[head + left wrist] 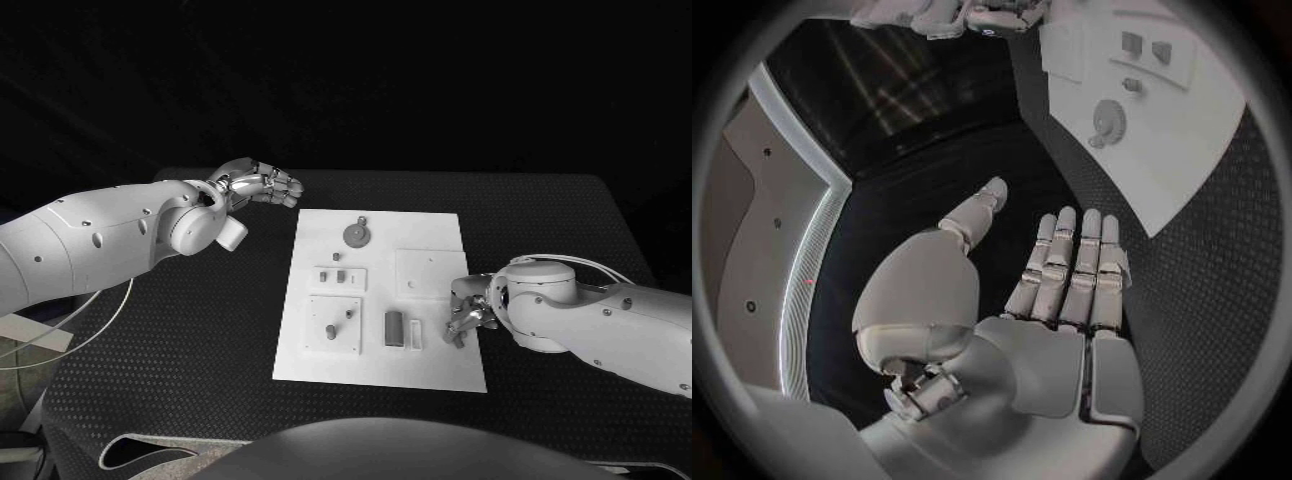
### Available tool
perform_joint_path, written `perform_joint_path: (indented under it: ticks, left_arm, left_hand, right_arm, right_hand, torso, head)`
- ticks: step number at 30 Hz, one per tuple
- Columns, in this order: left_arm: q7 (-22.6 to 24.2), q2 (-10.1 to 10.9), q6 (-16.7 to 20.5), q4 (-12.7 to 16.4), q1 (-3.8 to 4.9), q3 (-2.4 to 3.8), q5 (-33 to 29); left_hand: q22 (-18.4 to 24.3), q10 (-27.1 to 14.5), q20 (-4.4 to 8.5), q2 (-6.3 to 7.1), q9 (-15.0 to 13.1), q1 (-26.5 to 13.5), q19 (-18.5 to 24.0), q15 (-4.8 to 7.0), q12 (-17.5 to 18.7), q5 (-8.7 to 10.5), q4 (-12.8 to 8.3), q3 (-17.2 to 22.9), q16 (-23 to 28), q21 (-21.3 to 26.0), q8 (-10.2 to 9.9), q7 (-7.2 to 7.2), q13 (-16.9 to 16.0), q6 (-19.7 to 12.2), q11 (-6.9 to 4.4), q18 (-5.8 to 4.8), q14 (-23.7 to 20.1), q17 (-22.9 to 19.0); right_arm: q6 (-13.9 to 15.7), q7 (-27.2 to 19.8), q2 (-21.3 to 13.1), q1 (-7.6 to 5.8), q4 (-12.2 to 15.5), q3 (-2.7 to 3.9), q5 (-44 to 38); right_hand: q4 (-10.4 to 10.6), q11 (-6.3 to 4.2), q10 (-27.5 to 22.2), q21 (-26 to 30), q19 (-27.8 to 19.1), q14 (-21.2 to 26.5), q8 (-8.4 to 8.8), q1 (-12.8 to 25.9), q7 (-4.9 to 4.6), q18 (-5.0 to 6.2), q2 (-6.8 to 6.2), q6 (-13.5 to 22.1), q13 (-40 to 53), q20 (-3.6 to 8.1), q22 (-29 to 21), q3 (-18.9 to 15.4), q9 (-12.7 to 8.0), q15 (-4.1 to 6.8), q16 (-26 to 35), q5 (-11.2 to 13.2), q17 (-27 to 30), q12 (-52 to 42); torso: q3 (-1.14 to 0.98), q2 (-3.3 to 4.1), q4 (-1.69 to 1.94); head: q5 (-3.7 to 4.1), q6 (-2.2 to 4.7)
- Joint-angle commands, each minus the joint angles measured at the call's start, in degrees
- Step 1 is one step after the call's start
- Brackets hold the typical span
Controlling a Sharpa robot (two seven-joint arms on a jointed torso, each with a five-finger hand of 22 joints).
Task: Assemble the parts on the task board
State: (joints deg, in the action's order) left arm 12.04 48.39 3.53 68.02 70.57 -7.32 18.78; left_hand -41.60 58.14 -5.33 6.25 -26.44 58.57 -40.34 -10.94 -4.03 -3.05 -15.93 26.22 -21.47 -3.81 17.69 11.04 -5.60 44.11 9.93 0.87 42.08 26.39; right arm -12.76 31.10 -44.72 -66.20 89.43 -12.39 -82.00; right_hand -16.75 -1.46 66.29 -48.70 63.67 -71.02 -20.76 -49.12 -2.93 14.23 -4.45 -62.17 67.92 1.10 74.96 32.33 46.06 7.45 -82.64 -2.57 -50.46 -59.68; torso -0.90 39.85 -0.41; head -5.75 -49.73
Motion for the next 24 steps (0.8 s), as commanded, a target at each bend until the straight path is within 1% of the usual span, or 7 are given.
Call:
perform_joint_path:
  ticks: [1, 9, 12, 16, 18, 20, 24]
  left_arm:
    - [0.28, -0.02, -0.74, 0.17, 0.05, 0.03, 0.21]
    - [0.3, -0.01, -0.68, 0.2, 0.05, 0.03, 0.24]
    - [0.32, -0.03, -0.68, 0.19, 0.05, 0.03, 0.24]
    - [0.29, -0.05, -0.73, 0.15, 0.05, 0.03, 0.24]
    - [0.28, -0.05, -0.74, 0.15, 0.05, 0.03, 0.24]
    - [0.29, -0.04, -0.69, 0.14, 0.05, 0.03, 0.24]
    - [0.27, -0.09, -0.68, 0.08, 0.05, 0.03, 0.25]
  left_hand:
    - [0.06, -0.01, -0.17, 0.38, 0.0, -0.11, 0.03, -0.28, -0.33, 0.21, 0.4, -0.1, 0.34, -0.19, 0.24, 0.07, 0.06, 0.03, -0.12, -0.02, 0.09, 0.05]
    - [0.07, -0.01, -0.17, 0.39, 0.01, -0.13, 0.03, -0.29, -0.33, 0.21, 0.41, -0.11, 0.35, -0.19, 0.24, 0.07, 0.08, 0.03, -0.12, -0.02, 0.1, 0.06]
    - [0.07, -0.01, -0.17, 0.39, 0.01, -0.14, 0.03, -0.29, -0.33, 0.21, 0.42, -0.11, 0.35, -0.19, 0.24, 0.07, 0.09, 0.02, -0.12, -0.02, 0.1, 0.07]
    - [0.08, -0.01, -0.17, 0.38, 0.01, -0.14, 0.03, -0.29, -0.33, 0.21, 0.42, -0.1, 0.36, -0.19, 0.23, 0.06, 0.1, 0.02, -0.13, -0.01, 0.11, 0.07]
    - [0.08, -0.01, -0.17, 0.38, 0.01, -0.14, 0.03, -0.3, -0.33, 0.21, 0.42, -0.11, 0.36, -0.19, 0.23, 0.06, 0.1, 0.02, -0.13, -0.01, 0.11, 0.08]
    - [0.08, -0.02, -0.17, 0.38, 0.01, -0.14, 0.03, -0.3, -0.33, 0.21, 0.42, -0.11, 0.36, -0.19, 0.23, 0.06, 0.11, 0.02, -0.13, -0.01, 0.11, 0.08]
    - [0.08, -0.01, -0.17, 0.37, 0.01, -0.15, 0.03, -0.3, -0.33, 0.21, 0.43, -0.1, 0.36, -0.2, 0.23, 0.06, 0.12, 0.01, -0.13, -0.01, 0.11, 0.08]
  right_arm:
    - [-4.25, 1.78, 0.18, 2.12, -1.09, -1.61, -3.83]
    - [-3.58, 1.54, 0.26, 2.2, -0.89, -1.63, -5.93]
    - [-3.15, 1.07, 0.23, 2.2, -0.78, -1.63, -5.14]
    - [-2.68, 0.29, 0.06, 2.2, -0.65, -1.61, -0.67]
    - [-2.12, -0.22, -0.05, 2.19, -0.55, -1.6, 2.12]
    - [-1.42, -0.59, -0.23, 2.19, -0.47, -1.58, 4.85]
    - [2.67, -1.56, -0.95, 2.06, -0.37, -1.54, 11.24]
  right_hand:
    - [0.06, 0.02, -0.19, -0.22, -0.35, 0.14, 9.2, -0.48, -1.95, 0.77, 0.09, 2.44, -0.06, -0.21, 0.92, -0.51, -0.11, -0.01, -0.04, -0.22, 0.09, -0.14]
    - [0.13, 0.07, -0.23, -0.17, -0.36, 0.17, 9.33, -0.26, -2.01, 0.77, 0.19, 2.55, -0.12, -0.32, 0.87, -0.86, -0.16, -0.05, -0.01, -0.22, 0.12, -0.11]
    - [0.11, 0.09, -0.24, -0.14, -0.34, 0.16, 9.44, -0.37, -2.03, 0.77, 0.79, 2.62, -0.16, -0.35, 0.83, -0.89, -0.22, -0.08, 0.0, -0.23, 0.13, -0.09]
    - [-0.13, 0.06, -0.16, -0.07, -0.44, 0.11, 9.83, -3.24, -2.0, 0.77, 5.47, 2.84, -0.28, -0.13, 0.83, 0.98, -0.56, -0.05, -0.04, -0.25, 0.14, -0.09]
    - [-0.01, 0.08, -0.09, -0.03, -0.51, 0.09, 9.95, -4.19, -2.02, 0.76, 7.16, 2.68, -0.37, -0.25, 0.83, 2.55, -0.79, -0.08, -0.02, -0.25, 0.16, -0.08]
    - [-0.01, 0.12, -0.03, -0.08, -0.52, 0.06, 10.02, -4.12, -2.06, 0.77, 7.79, 2.58, -0.41, -0.4, 0.88, 3.12, -0.94, -0.13, -0.05, -0.24, 0.17, -0.1]
    - [-0.08, 0.13, 0.11, -0.23, -0.45, -0.08, 10.07, -3.98, -2.07, 0.77, 8.55, 2.34, -0.44, -0.51, 0.96, 3.86, -1.13, -0.16, -0.16, -0.24, 0.15, -0.19]
  torso:
    - [-0.02, 0.01, 0.0]
    - [0.0, 0.0, -0.01]
    - [0.0, -0.01, 0.0]
    - [-0.02, 0.01, 0.0]
    - [-0.02, 0.01, 0.0]
    - [-0.03, 0.0, 0.0]
    - [-0.03, 0.01, 0.0]
  head:
    - [-0.02, -0.03]
    - [-0.05, -0.06]
    - [-0.04, -0.08]
    - [-0.04, -0.12]
    - [-0.04, -0.12]
    - [-0.05, -0.14]
    - [-0.08, -0.14]
